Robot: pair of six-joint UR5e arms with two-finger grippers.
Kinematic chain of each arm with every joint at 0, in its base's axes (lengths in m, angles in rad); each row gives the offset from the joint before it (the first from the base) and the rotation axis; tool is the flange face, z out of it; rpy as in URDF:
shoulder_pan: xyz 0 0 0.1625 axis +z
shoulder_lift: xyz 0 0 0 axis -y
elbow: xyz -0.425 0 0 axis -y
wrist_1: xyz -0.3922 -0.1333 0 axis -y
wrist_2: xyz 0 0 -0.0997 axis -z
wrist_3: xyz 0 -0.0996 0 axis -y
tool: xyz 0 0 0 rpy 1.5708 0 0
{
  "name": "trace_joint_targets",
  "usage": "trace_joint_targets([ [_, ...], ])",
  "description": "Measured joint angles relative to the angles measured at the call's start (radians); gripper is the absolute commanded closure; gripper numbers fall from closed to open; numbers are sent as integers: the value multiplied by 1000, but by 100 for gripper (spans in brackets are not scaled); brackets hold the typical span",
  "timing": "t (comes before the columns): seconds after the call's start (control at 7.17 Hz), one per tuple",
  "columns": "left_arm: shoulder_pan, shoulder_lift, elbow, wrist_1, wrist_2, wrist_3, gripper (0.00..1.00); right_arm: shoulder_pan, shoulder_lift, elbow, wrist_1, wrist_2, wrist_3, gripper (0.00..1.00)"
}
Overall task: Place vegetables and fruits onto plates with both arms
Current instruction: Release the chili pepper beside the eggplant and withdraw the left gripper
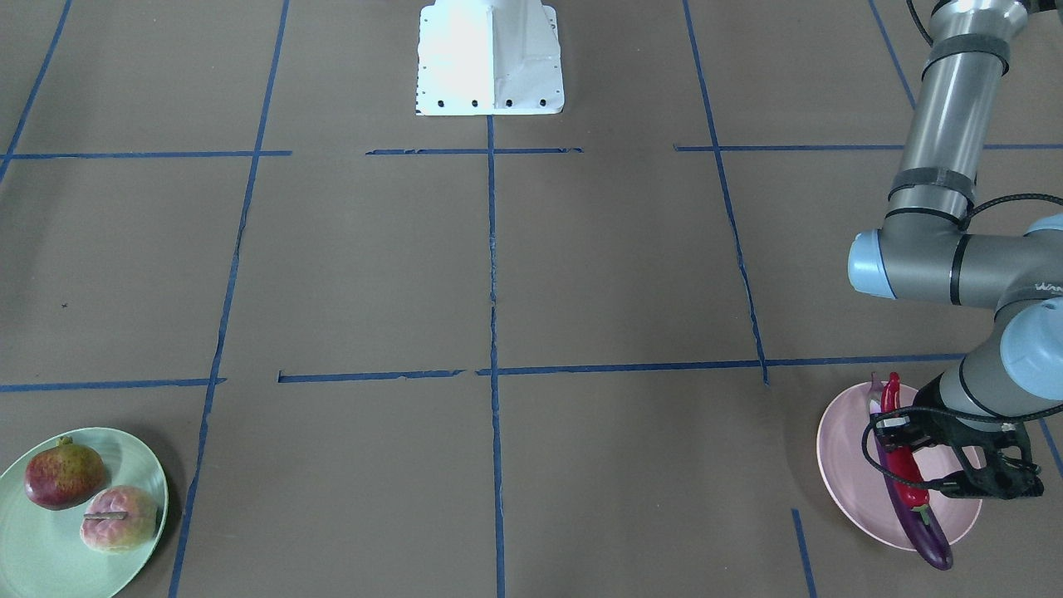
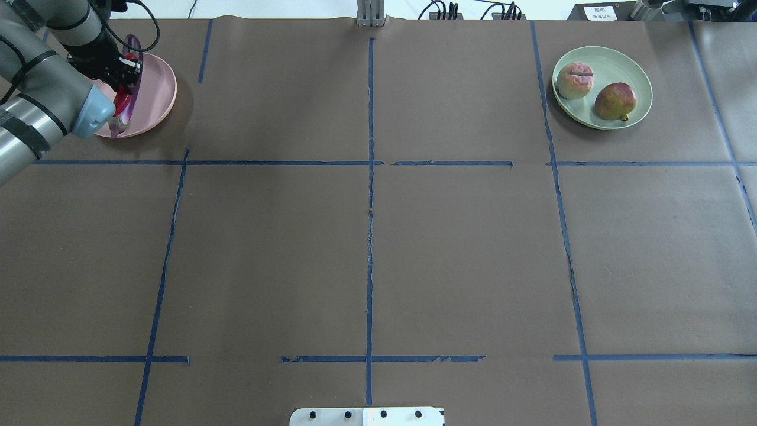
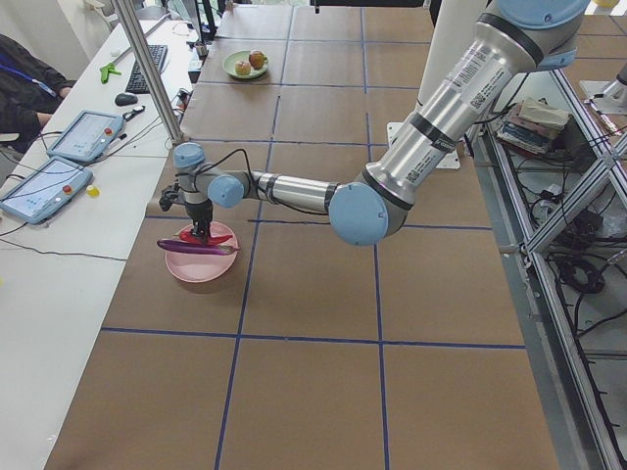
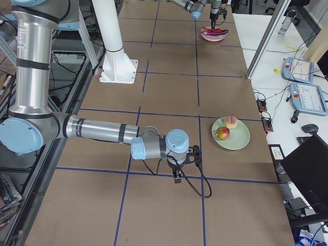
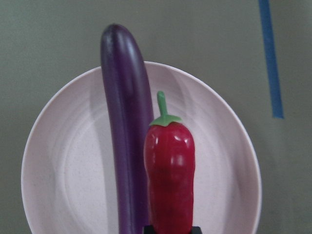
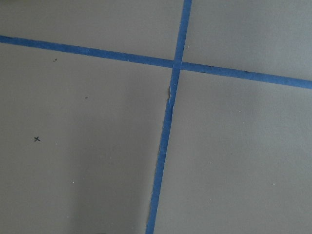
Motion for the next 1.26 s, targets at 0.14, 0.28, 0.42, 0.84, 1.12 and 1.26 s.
trace_joint_targets([
  [0.14, -5, -4, 4, -8, -11, 2, 0, 0, 2, 1, 0, 1, 1, 0],
  [0.28, -22, -3, -3, -8, -50, 6, 0, 0, 4, 2, 0, 1, 2, 0],
  [0.42, -50, 7, -20, -6, -110, 17, 0, 0, 6, 2, 0, 2, 2, 0],
  [0.84, -137, 139, -172, 3, -219, 122, 0, 1, 12, 2, -4, -1, 5, 0],
  [1.12, -192, 233, -296, 133, -231, 323, 0, 4, 17, 3, -9, -1, 5, 0],
  [1.26, -237, 281, -375, 252, -228, 445, 0, 6, 18, 4, -10, -1, 5, 0],
])
